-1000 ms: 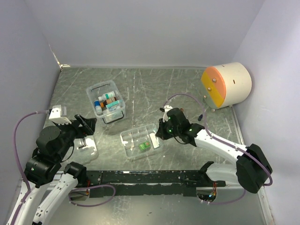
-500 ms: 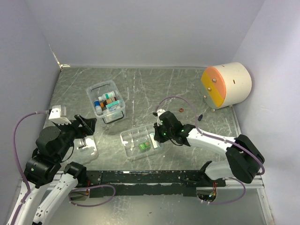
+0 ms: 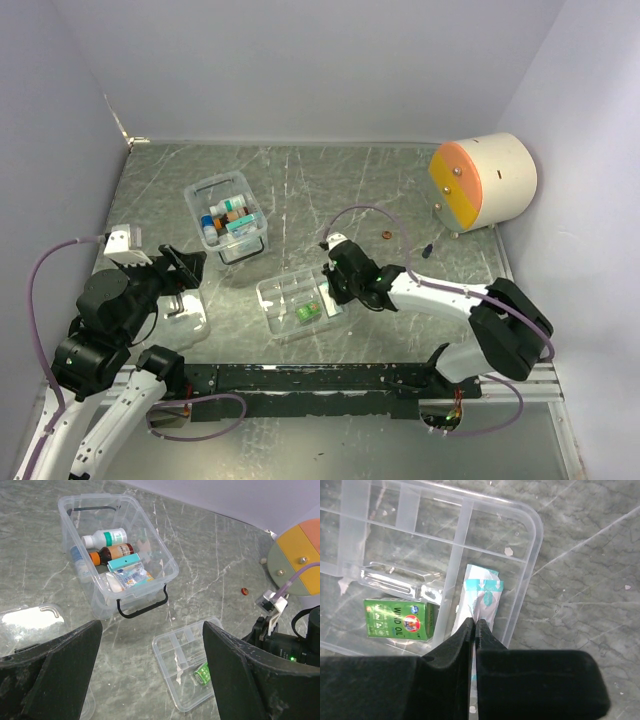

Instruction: Organize the medicine kit

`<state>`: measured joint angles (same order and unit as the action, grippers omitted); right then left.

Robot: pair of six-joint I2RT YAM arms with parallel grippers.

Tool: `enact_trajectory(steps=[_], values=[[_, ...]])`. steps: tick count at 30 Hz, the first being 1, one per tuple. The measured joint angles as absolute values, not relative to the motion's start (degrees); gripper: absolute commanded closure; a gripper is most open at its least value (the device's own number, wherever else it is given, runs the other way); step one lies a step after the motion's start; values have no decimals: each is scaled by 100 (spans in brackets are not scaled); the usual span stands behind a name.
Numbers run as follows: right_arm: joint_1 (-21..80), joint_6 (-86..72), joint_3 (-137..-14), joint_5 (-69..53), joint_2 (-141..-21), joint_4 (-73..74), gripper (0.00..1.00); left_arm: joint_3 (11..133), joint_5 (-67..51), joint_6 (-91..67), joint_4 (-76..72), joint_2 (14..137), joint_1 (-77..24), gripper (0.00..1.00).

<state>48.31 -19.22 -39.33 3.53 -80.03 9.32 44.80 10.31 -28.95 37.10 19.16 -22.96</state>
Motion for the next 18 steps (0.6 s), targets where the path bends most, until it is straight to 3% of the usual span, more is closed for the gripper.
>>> enact_trajectory(steps=[5, 18], values=[[4866, -1955, -3927, 370, -8267, 928, 73, 4480, 1031, -2895, 3710, 1920, -2296, 7], [4921, -2373, -3988, 513, -7876, 1164, 61, 4480, 1031, -2895, 3710, 1922, -2296, 7]])
